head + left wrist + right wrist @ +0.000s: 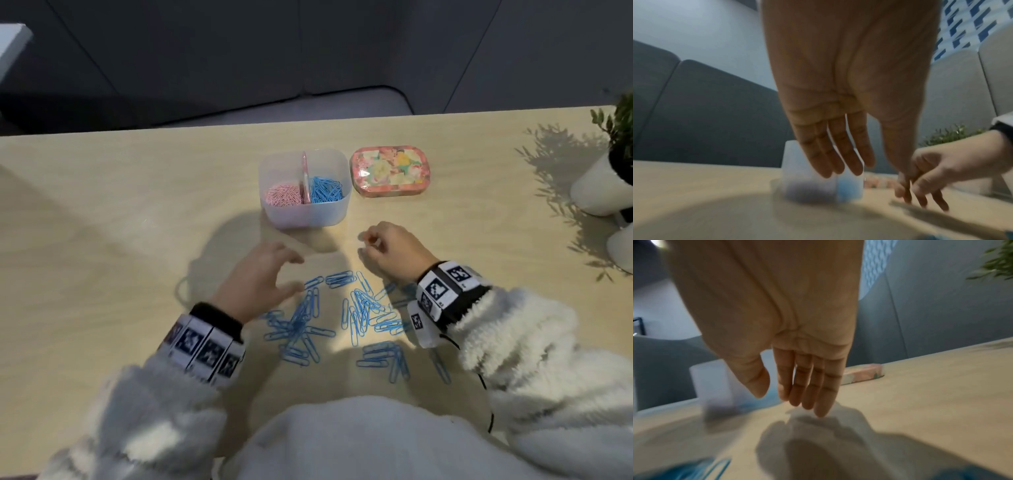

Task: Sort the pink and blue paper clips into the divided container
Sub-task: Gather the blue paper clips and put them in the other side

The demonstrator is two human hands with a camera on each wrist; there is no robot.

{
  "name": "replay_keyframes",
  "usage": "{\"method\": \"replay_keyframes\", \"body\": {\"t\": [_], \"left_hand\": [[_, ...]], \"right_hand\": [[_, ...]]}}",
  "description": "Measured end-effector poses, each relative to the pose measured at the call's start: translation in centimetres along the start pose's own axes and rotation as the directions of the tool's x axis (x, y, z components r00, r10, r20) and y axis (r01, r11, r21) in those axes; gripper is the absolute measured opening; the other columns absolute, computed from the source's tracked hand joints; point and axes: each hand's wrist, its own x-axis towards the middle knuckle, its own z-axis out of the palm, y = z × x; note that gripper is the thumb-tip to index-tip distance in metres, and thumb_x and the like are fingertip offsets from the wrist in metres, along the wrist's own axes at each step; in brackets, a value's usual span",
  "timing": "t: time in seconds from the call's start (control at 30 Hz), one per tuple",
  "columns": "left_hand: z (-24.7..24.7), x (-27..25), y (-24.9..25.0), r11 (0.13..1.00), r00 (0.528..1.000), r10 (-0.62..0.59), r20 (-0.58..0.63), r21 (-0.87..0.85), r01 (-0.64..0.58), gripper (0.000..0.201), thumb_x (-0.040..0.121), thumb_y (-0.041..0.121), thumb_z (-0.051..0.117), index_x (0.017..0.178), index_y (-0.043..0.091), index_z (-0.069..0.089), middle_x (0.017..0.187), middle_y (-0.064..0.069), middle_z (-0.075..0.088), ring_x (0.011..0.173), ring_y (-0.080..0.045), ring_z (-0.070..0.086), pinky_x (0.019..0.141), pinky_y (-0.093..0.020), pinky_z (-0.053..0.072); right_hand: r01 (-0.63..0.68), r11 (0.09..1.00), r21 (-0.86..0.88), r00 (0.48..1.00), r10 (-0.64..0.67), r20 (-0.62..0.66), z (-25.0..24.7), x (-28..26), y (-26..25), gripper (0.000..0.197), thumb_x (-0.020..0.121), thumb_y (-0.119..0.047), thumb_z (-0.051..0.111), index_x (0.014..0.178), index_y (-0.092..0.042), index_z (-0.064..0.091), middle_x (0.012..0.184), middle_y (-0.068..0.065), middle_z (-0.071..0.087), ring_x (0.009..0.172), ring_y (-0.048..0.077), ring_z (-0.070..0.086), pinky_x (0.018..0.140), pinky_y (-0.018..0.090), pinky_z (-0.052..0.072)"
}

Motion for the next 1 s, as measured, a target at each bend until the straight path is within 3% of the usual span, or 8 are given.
{"method": "replay_keyframes", "body": {"t": [0.07,0.2,0.43,0.57,0.63,0.73,0.87,1.0], "left_hand": [[1.4,-2.7,-1.7,0.998,0.995,-0.046,0.092,0.049,0.042,0.067,0.062,0.060,0.059,0.116,0.019,0.058,0.113,-0.001,0.057,0.106,-0.021,0.050,0.092,-0.024,0.034],[3.3,-5.7,-3.4,0.990,0.984,-0.109,0.138,0.101,0.095,0.098,0.047,0.075,0.059,0.126,0.017,0.050,0.117,-0.003,0.051,0.104,-0.022,0.047,0.091,-0.025,0.033],[4.7,-5.3,-2.1,0.986,0.981,-0.164,0.106,-0.009,0.166,0.073,0.053,0.056,0.047,0.109,0.012,0.059,0.102,-0.008,0.053,0.092,-0.025,0.051,0.079,-0.033,0.041],[5.9,-4.6,-0.9,0.979,0.979,-0.195,0.057,-0.048,0.198,0.036,0.071,0.030,0.060,0.099,0.007,0.061,0.094,-0.012,0.057,0.088,-0.029,0.055,0.073,-0.032,0.039],[6.4,-4.5,-0.5,0.977,0.978,-0.207,0.010,-0.053,0.208,0.022,0.076,0.016,0.064,0.096,0.006,0.062,0.093,-0.013,0.058,0.088,-0.029,0.056,0.072,-0.030,0.036],[6.4,-4.5,-0.3,0.977,0.977,-0.211,-0.012,-0.035,0.211,0.020,0.079,0.014,0.063,0.097,0.007,0.063,0.094,-0.012,0.059,0.089,-0.028,0.055,0.076,-0.035,0.041],[6.1,-4.5,-0.1,0.977,0.977,-0.210,0.019,-0.013,0.211,0.022,0.077,0.012,0.064,0.098,0.006,0.062,0.096,-0.012,0.059,0.091,-0.029,0.055,0.077,-0.037,0.041],[5.6,-4.1,0.0,0.980,0.977,-0.199,0.074,0.010,0.198,0.023,0.078,0.010,0.063,0.100,0.005,0.061,0.098,-0.014,0.060,0.093,-0.030,0.055,0.077,-0.036,0.038]], "right_hand": [[0.095,0.991,-0.090,0.995,-0.092,0.040,1.4,-0.5,-0.9,0.031,0.084,-0.028,0.058,0.106,-0.007,0.062,0.109,0.015,0.058,0.103,0.032,0.053,0.091,0.040,0.045],[0.298,0.937,-0.185,0.952,-0.276,0.135,3.9,-1.9,-3.9,0.040,0.081,-0.048,0.060,0.096,-0.011,0.060,0.107,0.010,0.052,0.100,0.029,0.048,0.083,0.040,0.044],[0.485,0.778,-0.399,0.867,-0.367,0.338,7.5,-4.6,-7.2,0.098,0.051,-0.085,0.042,0.113,-0.011,0.052,0.110,0.009,0.054,0.096,0.028,0.051,0.083,0.041,0.048],[0.477,0.711,-0.517,0.876,-0.337,0.344,9.4,-5.6,-7.2,0.089,0.038,-0.072,0.071,0.104,-0.014,0.057,0.096,0.003,0.059,0.083,0.021,0.055,0.070,0.033,0.051],[0.483,0.681,-0.551,0.876,-0.390,0.285,9.6,-5.6,-7.1,0.066,0.034,-0.060,0.079,0.088,-0.022,0.065,0.082,-0.003,0.062,0.072,0.014,0.058,0.069,0.023,0.044],[0.485,0.649,-0.587,0.867,-0.446,0.223,9.5,-5.4,-6.9,0.036,0.039,-0.041,0.085,0.067,-0.026,0.066,0.067,-0.006,0.061,0.061,0.009,0.058,0.068,0.026,0.034],[0.485,0.691,-0.536,0.870,-0.442,0.217,10.0,-5.3,-6.5,0.038,0.036,-0.028,0.088,0.062,-0.026,0.061,0.065,-0.007,0.059,0.057,0.009,0.057,0.051,0.016,0.040],[0.497,0.715,-0.492,0.860,-0.482,0.169,9.2,-5.1,-6.1,0.014,0.067,-0.001,0.065,0.078,-0.008,0.062,0.079,0.010,0.062,0.072,0.025,0.062,0.058,0.028,0.047]]}}
